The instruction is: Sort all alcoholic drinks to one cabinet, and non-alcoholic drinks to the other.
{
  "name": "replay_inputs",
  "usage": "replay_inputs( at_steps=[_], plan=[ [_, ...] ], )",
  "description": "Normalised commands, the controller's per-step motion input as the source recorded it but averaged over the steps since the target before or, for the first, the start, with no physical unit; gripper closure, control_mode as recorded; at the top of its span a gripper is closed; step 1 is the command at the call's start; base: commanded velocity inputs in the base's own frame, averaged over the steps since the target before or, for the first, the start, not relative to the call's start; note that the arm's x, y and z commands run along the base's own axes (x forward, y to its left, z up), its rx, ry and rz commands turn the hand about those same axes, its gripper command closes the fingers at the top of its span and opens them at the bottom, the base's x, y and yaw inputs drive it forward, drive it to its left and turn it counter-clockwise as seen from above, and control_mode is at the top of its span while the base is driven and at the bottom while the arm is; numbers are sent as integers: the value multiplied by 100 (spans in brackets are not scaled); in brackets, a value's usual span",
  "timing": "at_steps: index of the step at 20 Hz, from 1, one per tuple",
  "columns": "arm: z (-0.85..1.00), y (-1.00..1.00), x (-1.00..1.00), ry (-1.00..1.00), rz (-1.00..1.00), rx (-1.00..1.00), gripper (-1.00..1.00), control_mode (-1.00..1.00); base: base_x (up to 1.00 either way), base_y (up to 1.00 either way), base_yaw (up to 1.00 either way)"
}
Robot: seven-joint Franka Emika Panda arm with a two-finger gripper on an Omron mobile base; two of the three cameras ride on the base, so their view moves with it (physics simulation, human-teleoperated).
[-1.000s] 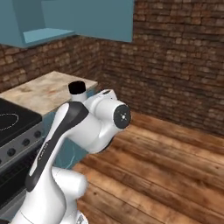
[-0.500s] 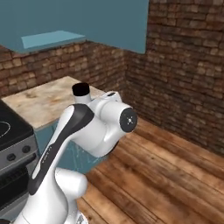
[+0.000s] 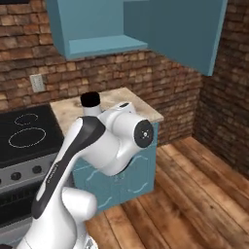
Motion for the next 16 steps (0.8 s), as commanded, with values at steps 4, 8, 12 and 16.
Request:
replay_inputs(
  at_steps=[4,8,12,16],
  plan=[
    [0,0,0,0,0,0,100,100,56,-29,44],
    [0,0,0,0,0,0,100,100,58,-53,33],
    [0,0,0,0,0,0,100,100,63,-49,26],
    [0,0,0,0,0,0,100,100,61,-19,23]
  ],
)
